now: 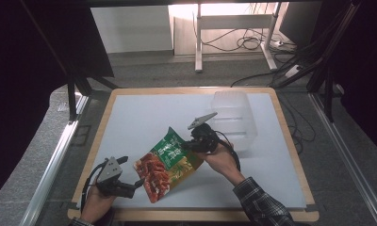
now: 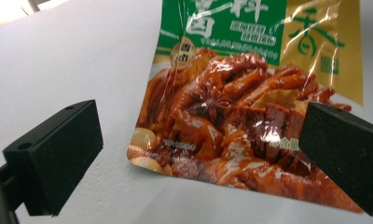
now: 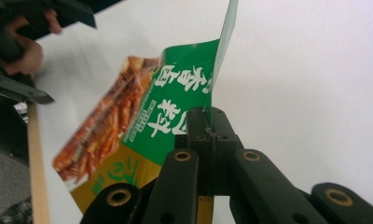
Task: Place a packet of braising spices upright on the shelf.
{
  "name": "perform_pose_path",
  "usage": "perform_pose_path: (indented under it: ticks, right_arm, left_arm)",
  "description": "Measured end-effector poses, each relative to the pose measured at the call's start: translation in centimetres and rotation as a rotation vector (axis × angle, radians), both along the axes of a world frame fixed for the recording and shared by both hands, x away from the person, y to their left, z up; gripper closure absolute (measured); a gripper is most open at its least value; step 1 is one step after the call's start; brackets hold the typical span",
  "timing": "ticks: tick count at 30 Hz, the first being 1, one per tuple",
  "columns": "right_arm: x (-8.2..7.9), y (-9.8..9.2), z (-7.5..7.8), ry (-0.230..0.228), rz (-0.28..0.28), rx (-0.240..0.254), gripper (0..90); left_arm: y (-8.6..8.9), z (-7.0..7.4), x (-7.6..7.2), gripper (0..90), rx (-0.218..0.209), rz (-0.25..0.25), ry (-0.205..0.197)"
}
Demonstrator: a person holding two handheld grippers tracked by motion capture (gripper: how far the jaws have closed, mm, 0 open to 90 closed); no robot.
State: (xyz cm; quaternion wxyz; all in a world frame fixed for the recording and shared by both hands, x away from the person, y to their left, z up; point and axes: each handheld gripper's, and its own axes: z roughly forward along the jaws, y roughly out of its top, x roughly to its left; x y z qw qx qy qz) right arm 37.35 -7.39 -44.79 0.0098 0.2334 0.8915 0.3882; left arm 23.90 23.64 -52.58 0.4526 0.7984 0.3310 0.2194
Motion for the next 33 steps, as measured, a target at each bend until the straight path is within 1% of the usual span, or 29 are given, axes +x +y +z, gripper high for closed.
perform_pose_path:
  ticks: [2, 3, 4, 5, 6, 7, 9, 10, 11, 15, 17, 18, 19, 20, 22, 23, 27, 28, 29, 33]
  right_arm:
    - [-0.1, 0.2, 0.8, -0.008, 0.007, 0.0, 89.8]
    - [-0.1, 0.2, 0.8, -0.008, 0.007, 0.0, 89.8]
    - [0.0, 0.3, 1.6, -0.019, 0.018, 0.001, 89.8]
    - [0.0, 0.3, 1.6, -0.019, 0.018, 0.001, 89.8]
    - [0.0, 0.5, 2.2, -0.021, 0.025, 0.009, 89.8]
    - [0.0, 0.5, 2.2, -0.021, 0.025, 0.009, 89.8]
    - [0.1, 0.6, 2.9, -0.02, 0.032, 0.012, 89.8]
    - [0.1, 0.7, 3.5, -0.025, 0.04, 0.017, 89.8]
    - [0.1, 0.7, 3.5, -0.025, 0.04, 0.017, 89.8]
    - [0.2, 0.9, 4.9, -0.021, 0.048, 0.03, 89.8]
    - [0.2, 1.0, 5.7, -0.031, 0.053, 0.03, 89.8]
    - [0.2, 1.0, 6.4, -0.045, 0.059, 0.033, 89.8]
    - [0.1, 1.0, 6.8, -0.051, 0.06, 0.033, 89.9]
    - [0.1, 1.0, 6.8, -0.051, 0.06, 0.033, 89.9]
    - [0.1, 1.0, 7.5, -0.063, 0.063, 0.032, 89.9]
    - [0.0, 0.9, 8.2, -0.074, 0.064, 0.032, 89.9]
    - [0.0, 0.7, 9.1, -0.092, 0.062, 0.035, 89.9]
    - [0.0, 0.5, 9.7, -0.104, 0.057, 0.033, 89.9]
    - [0.0, 0.5, 9.7, -0.104, 0.057, 0.033, 89.9]
    - [0.1, 0.1, 10.7, -0.13, 0.045, 0.027, 90.0]
  left_arm:
    - [0.1, 0.0, 0.0, 0.0, 0.007, -0.002, 0.0]
    - [0.1, 0.0, 0.0, 0.0, 0.007, -0.002, 0.0]
    - [0.1, 0.0, 0.0, 0.0, 0.007, -0.002, 0.0]
    - [0.1, 0.0, 0.0, 0.0, 0.006, -0.002, 0.0]
    - [0.1, 0.0, 0.0, 0.0, 0.007, -0.002, 0.0]
    - [0.0, 0.0, 0.0, 0.0, 0.001, 0.0, 0.0]
    - [0.0, 0.0, 0.0, 0.0, 0.002, -0.001, -0.001]
    - [0.0, 0.0, 0.0, 0.0, 0.002, -0.001, -0.001]
    - [0.0, 0.0, 0.0, 0.0, 0.002, -0.001, -0.001]
    - [0.0, 0.1, 0.0, 0.0, -0.002, 0.0, -0.003]
    - [0.0, 0.1, 0.0, 0.0, 0.0, 0.004, -0.003]
    - [0.1, 0.1, 0.0, 0.0, -0.001, 0.011, -0.002]
    - [0.2, 0.1, 0.0, 0.0, -0.005, 0.017, -0.003]
    - [0.3, 0.2, 0.0, 0.0, -0.011, 0.021, -0.005]
    - [0.4, 0.2, 0.0, 0.0, -0.022, 0.026, -0.005]
    - [0.4, 0.2, 0.0, 0.0, -0.017, 0.024, -0.006]
    - [0.3, 0.2, 0.0, 0.0, -0.004, 0.017, -0.007]
    - [0.3, 0.2, 0.0, 0.0, -0.006, 0.019, -0.008]
    - [0.3, 0.2, 0.0, 0.0, -0.006, 0.019, -0.008]
    - [0.4, 0.2, 0.0, 0.0, -0.011, 0.025, -0.007]
